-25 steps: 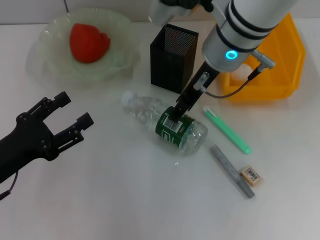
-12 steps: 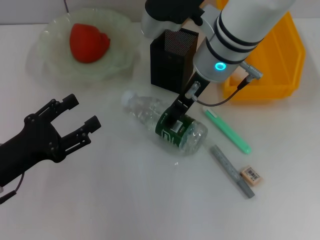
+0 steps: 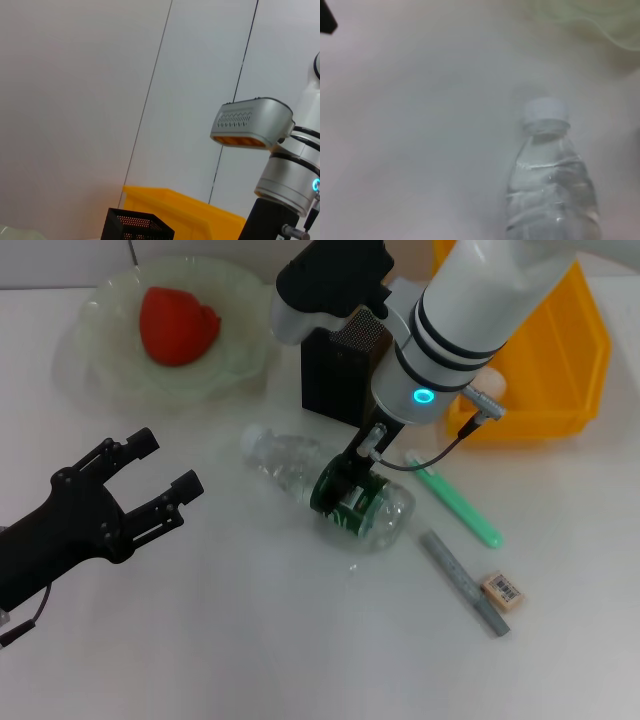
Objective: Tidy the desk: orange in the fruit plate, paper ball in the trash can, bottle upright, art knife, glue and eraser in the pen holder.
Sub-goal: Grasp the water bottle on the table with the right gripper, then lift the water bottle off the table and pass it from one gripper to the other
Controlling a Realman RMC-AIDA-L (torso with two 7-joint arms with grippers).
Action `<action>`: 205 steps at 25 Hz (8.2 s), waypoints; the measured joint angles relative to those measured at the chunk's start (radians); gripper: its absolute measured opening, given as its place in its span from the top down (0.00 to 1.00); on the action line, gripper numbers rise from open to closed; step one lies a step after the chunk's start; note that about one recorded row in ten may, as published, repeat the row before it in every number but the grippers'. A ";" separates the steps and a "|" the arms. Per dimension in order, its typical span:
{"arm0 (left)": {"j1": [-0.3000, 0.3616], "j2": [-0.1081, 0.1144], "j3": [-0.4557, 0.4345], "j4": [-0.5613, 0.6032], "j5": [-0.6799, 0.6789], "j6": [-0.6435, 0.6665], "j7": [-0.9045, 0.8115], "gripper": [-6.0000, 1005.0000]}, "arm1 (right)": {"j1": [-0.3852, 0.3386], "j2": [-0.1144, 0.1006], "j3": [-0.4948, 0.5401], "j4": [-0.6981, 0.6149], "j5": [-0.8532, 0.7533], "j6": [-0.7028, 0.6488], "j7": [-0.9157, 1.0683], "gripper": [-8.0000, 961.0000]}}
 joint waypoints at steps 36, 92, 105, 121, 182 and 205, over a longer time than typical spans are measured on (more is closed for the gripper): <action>-0.010 -0.003 0.000 -0.009 0.001 -0.009 0.011 0.15 | -0.025 0.000 -0.207 0.003 0.048 0.095 -0.006 0.16; -0.169 -0.002 -0.010 -0.052 -0.043 0.111 -0.217 0.18 | -0.849 -0.013 0.540 -0.286 0.827 -0.270 -1.019 0.20; -0.256 -0.005 0.050 -0.038 0.009 0.105 -0.353 0.19 | -0.812 -0.010 0.558 -0.181 0.721 -0.342 -1.147 0.20; -0.261 -0.008 0.082 -0.041 0.012 0.079 -0.409 0.20 | -0.711 -0.006 0.554 -0.063 0.729 -0.351 -1.203 0.20; -0.261 -0.015 0.095 -0.118 -0.114 0.124 -0.449 0.28 | -0.666 -0.004 0.478 0.035 0.856 -0.310 -1.301 0.20; -0.260 -0.016 0.106 -0.142 -0.142 0.129 -0.381 0.25 | -0.648 -0.004 0.473 0.074 0.907 -0.312 -1.329 0.20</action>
